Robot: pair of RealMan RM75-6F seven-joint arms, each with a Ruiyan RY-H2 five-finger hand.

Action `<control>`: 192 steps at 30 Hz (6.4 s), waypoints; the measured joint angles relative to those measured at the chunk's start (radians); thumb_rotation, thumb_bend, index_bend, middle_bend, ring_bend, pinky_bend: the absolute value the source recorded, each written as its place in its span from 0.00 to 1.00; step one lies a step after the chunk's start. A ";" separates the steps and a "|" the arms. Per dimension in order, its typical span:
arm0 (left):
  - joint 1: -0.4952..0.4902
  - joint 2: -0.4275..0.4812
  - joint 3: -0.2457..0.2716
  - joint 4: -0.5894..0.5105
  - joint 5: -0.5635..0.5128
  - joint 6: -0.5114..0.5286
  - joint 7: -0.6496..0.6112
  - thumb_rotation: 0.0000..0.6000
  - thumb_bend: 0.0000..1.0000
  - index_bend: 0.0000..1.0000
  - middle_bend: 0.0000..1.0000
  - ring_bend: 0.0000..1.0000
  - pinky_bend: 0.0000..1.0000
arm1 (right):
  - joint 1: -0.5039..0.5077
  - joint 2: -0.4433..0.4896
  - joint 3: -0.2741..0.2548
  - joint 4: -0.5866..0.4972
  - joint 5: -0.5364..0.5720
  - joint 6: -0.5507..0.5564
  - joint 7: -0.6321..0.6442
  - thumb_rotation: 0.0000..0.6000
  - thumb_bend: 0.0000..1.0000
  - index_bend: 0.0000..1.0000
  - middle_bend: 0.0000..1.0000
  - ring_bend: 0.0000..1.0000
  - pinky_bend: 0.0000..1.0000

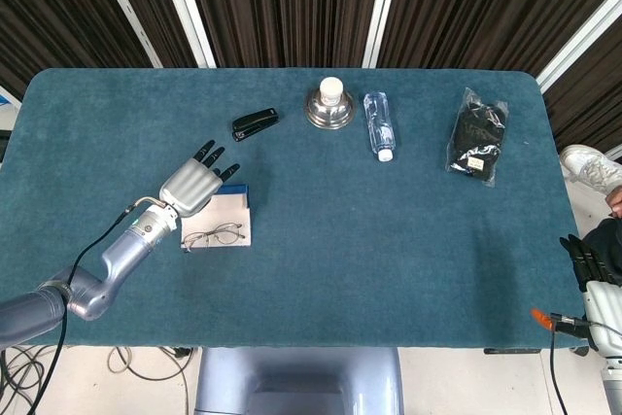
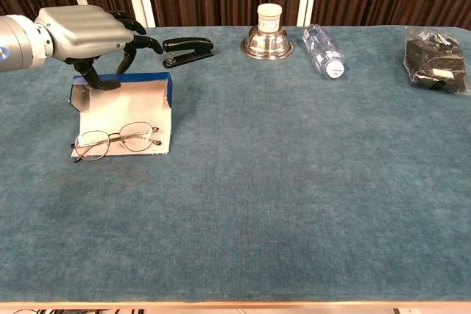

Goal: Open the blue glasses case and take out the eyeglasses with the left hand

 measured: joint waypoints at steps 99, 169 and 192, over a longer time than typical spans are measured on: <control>0.055 0.196 0.039 -0.457 -0.492 -0.010 0.210 1.00 0.54 0.04 0.27 0.02 0.03 | 0.001 0.005 -0.001 -0.003 0.000 -0.005 0.012 1.00 0.20 0.00 0.00 0.00 0.20; -0.018 -0.031 0.044 -0.377 -0.460 0.108 0.241 1.00 0.27 0.10 0.47 0.07 0.03 | -0.001 0.007 -0.001 -0.002 0.000 -0.002 0.018 1.00 0.20 0.00 0.00 0.00 0.20; 0.064 -0.088 0.018 -0.353 -0.465 0.260 0.273 1.00 0.27 0.44 0.46 0.11 0.01 | -0.001 0.009 -0.002 -0.001 -0.002 -0.004 0.023 1.00 0.20 0.00 0.00 0.00 0.20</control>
